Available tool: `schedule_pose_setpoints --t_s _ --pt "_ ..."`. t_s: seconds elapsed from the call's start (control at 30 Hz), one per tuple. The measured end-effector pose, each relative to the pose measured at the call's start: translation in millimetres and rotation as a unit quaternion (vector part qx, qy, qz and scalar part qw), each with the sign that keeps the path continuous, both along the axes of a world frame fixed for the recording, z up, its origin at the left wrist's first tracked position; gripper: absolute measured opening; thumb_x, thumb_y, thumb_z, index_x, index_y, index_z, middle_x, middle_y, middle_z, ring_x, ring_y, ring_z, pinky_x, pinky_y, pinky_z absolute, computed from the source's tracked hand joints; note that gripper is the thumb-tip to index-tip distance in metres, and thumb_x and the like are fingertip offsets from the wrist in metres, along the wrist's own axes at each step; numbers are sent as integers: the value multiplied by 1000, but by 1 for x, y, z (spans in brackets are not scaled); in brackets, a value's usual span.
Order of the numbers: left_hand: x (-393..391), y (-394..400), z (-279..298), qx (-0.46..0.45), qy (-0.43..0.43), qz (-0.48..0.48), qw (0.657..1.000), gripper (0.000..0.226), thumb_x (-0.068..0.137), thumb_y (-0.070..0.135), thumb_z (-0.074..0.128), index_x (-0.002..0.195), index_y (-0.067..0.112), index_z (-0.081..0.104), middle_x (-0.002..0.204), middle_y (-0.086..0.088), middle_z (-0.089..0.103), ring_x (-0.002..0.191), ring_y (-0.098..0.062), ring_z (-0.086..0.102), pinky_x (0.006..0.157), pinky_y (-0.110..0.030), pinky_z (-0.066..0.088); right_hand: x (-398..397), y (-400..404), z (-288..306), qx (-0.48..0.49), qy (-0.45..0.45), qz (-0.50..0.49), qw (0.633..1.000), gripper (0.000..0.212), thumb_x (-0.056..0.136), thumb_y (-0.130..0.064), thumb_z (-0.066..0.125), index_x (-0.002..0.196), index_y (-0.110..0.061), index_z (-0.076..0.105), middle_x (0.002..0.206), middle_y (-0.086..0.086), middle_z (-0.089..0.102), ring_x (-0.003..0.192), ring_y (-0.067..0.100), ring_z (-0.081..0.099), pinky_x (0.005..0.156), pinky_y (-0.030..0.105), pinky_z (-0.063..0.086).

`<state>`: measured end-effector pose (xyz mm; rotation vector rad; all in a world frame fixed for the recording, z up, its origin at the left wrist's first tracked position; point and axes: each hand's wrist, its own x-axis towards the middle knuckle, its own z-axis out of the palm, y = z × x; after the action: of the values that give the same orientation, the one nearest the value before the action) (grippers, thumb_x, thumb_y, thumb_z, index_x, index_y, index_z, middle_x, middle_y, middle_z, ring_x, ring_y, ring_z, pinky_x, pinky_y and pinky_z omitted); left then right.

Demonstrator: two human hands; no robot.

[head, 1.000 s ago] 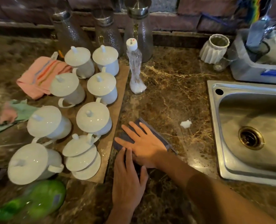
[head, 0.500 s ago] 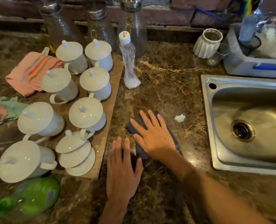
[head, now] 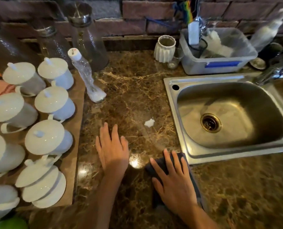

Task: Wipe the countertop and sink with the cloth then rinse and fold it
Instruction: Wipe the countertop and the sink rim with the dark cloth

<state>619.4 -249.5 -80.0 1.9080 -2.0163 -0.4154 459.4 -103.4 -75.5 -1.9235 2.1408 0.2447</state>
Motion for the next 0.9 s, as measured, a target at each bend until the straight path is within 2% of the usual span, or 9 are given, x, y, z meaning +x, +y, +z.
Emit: schedule_pose_setpoints --t_s 0.1,0.17,0.27,0.4,0.57,0.73,0.9 --pt "-9 -16 -9 15 -72 12 997 54 99 37 37 143 9 50 156 -16 41 147 -34 33 116 -57 29 0 -51 0 -31 -30 -6 999 60 100 -59 29 156 -45 15 169 8 9 154 37 9 122 58 9" --pt "-11 -17 -12 14 -119 4 993 55 99 38 37 145 10 48 156 -14 43 147 -33 33 117 -56 28 -4 -93 -3 -55 -35 -16 998 59 100 -58 27 157 -45 13 169 9 10 153 38 11 121 60 10" --pt "-12 -19 -12 25 -138 18 990 52 101 37 41 146 12 46 157 -11 42 148 -31 31 117 -56 29 -15 -153 -9 -96 -25 -19 995 58 101 -54 29 157 -42 19 168 12 15 152 41 13 120 63 13" --pt "-13 -22 -13 39 -158 4 987 56 100 42 35 146 13 46 157 -11 41 148 -33 31 115 -56 31 -53 -237 -18 -96 -11 -20 995 58 101 -57 21 157 -47 7 169 7 2 154 39 3 122 61 6" --pt "-14 -24 -16 43 -160 10 986 57 99 45 35 146 14 46 158 -10 38 150 -33 28 118 -54 28 -69 -302 -21 -99 2 -41 994 57 101 -56 16 157 -45 10 169 5 9 154 37 2 122 59 2" --pt "-14 -23 -14 37 -151 7 988 57 98 44 36 145 12 47 157 -12 40 149 -34 29 116 -56 30 -61 -275 -18 -90 14 -13 996 61 101 -52 20 159 -33 18 167 10 20 153 37 13 123 57 4" --pt "-13 -23 -12 36 -145 5 989 57 98 42 37 144 10 47 156 -13 41 148 -35 30 114 -57 29 -11 -154 -9 -62 -22 31 997 62 102 -52 26 159 -30 16 167 13 17 153 37 13 123 57 10"
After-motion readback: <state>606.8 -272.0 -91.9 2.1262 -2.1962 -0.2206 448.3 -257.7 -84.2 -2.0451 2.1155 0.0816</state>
